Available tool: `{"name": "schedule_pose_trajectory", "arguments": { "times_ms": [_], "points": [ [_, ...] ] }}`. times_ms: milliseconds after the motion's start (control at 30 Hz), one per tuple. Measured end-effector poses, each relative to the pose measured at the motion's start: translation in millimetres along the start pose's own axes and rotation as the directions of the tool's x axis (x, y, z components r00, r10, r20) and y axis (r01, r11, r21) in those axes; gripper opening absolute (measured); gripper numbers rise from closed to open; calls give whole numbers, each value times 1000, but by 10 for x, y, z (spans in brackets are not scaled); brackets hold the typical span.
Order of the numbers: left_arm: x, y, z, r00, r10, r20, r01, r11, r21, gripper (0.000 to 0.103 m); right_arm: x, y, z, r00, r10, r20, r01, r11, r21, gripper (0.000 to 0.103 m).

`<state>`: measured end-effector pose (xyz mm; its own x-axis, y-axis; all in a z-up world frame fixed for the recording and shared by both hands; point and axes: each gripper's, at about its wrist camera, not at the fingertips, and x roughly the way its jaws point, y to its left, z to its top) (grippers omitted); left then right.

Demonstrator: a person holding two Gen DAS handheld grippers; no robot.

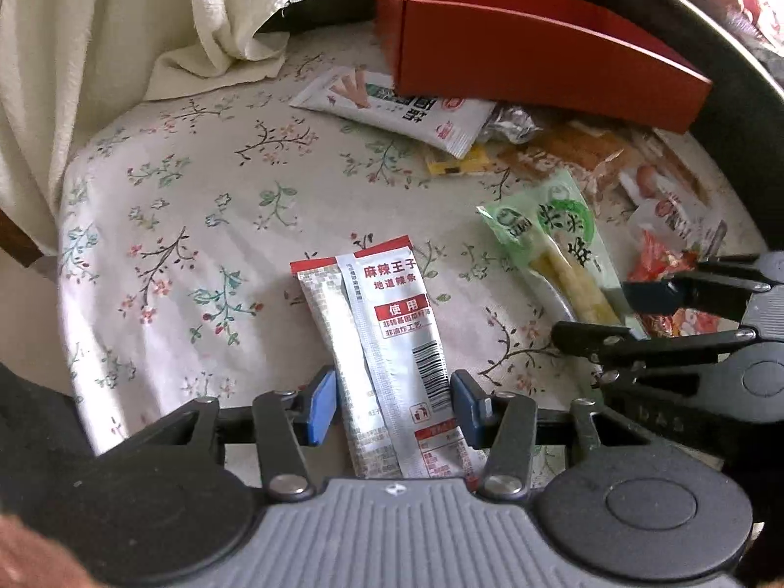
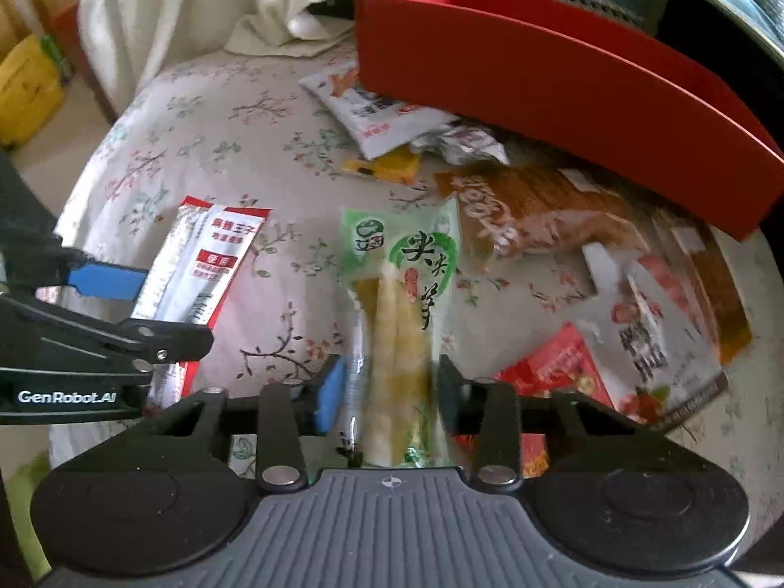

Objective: Organize snacks
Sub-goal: 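Lift both held packets and carry them over the red box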

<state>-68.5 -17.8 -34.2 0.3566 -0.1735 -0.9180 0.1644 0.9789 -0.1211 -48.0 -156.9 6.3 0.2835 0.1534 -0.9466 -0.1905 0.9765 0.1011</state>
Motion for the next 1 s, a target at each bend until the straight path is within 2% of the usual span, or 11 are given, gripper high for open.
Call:
{"name": "schedule_pose_trajectory", "arguments": {
  "times_ms": [167,333,433,767,1000],
  "points": [
    [-27,144,47,994,-105,9,106,992,-72,41,-37,-101,37,998,62,26,-65,992,111,43],
    [-120,272,121,987,-151,56,157,980,-124,40,-180,-194,71,984,138,117,-160,965,209,43],
    [-173,305,155,981,-178,76,188,972,-138,40,-266,-224,93,974,161,161,-195,955,222,43],
    [-348,222,253,972,-191,137,207,971,-117,40,-457,-289,158,956,167,243,-221,950,218,43],
    [-512,162,449,959,-181,216,202,976,-82,40,-590,-358,276,943,144,299,-213,954,213,43]
  ]
}}
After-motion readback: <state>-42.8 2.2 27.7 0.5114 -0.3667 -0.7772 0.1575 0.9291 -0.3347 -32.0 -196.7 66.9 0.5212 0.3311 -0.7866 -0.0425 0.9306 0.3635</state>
